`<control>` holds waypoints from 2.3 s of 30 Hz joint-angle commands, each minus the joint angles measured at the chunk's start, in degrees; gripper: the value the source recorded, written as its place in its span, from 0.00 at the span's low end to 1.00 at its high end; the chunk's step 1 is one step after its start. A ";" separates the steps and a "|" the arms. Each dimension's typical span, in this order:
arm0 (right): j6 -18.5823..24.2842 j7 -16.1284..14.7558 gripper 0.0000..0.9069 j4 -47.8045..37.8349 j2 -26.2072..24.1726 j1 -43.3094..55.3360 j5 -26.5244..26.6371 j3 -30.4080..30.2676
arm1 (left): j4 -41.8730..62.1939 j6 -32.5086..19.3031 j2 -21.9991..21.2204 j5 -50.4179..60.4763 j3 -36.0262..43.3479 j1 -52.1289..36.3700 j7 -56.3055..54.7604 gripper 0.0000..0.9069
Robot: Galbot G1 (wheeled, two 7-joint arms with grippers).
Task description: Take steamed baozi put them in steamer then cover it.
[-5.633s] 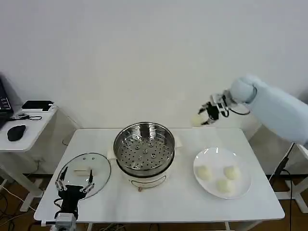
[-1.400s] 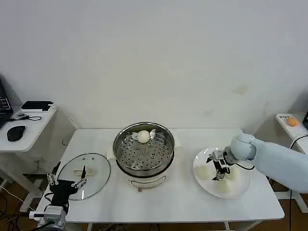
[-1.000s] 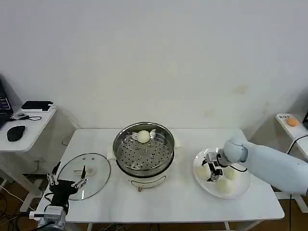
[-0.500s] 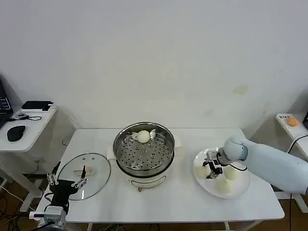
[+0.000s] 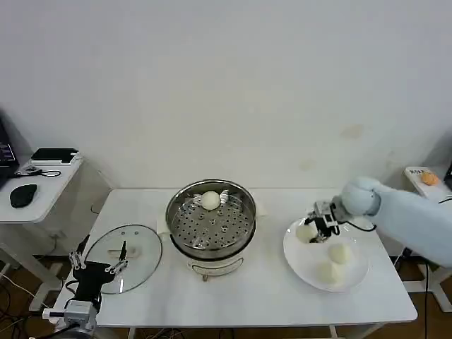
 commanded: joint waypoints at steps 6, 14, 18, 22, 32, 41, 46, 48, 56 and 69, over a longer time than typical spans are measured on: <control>-4.83 4.79 0.71 6.94 6.96 23.71 17.52 -12.50 | 0.12 0.65 1.00 -1.50 -0.47 -0.56 0.03 1.00; -12.53 11.66 0.71 5.47 23.22 22.90 28.29 -11.37 | 1.95 2.39 0.40 -7.04 -1.41 -0.75 -0.17 1.00; -14.37 13.00 0.71 0.23 31.99 20.59 32.12 -10.58 | 1.61 2.28 -0.16 -6.95 -1.68 -0.58 -0.11 1.00; -18.80 16.15 0.70 -4.86 38.84 16.78 39.45 -10.36 | 1.21 2.19 -0.57 -6.79 -1.87 -0.63 -0.12 1.00; -22.43 17.57 0.70 -13.05 45.97 8.34 39.82 -11.08 | 0.93 1.87 -0.85 -6.72 -2.99 -0.70 -0.09 1.00; -21.70 16.90 0.70 -20.28 48.19 2.69 34.14 -9.41 | 1.07 1.63 -0.64 -6.44 -3.06 -0.83 -0.12 1.00; -21.60 16.44 0.70 -21.90 48.58 1.97 32.40 -9.30 | 1.11 1.51 -0.56 -6.44 -3.23 -0.71 -0.10 1.00; -21.44 16.34 0.70 -22.75 48.78 1.95 31.78 -9.10 | 1.17 1.42 -0.58 -6.43 -3.23 -0.66 -0.11 1.00; -21.44 16.38 1.00 -23.10 48.93 1.86 31.34 -8.72 | 0.87 1.37 -0.72 -6.18 -2.98 -0.70 -0.10 1.00; -19.19 13.02 1.00 -11.72 39.47 12.76 29.71 -9.33 | 1.16 1.50 -0.71 -6.14 -2.61 -0.95 -0.05 1.00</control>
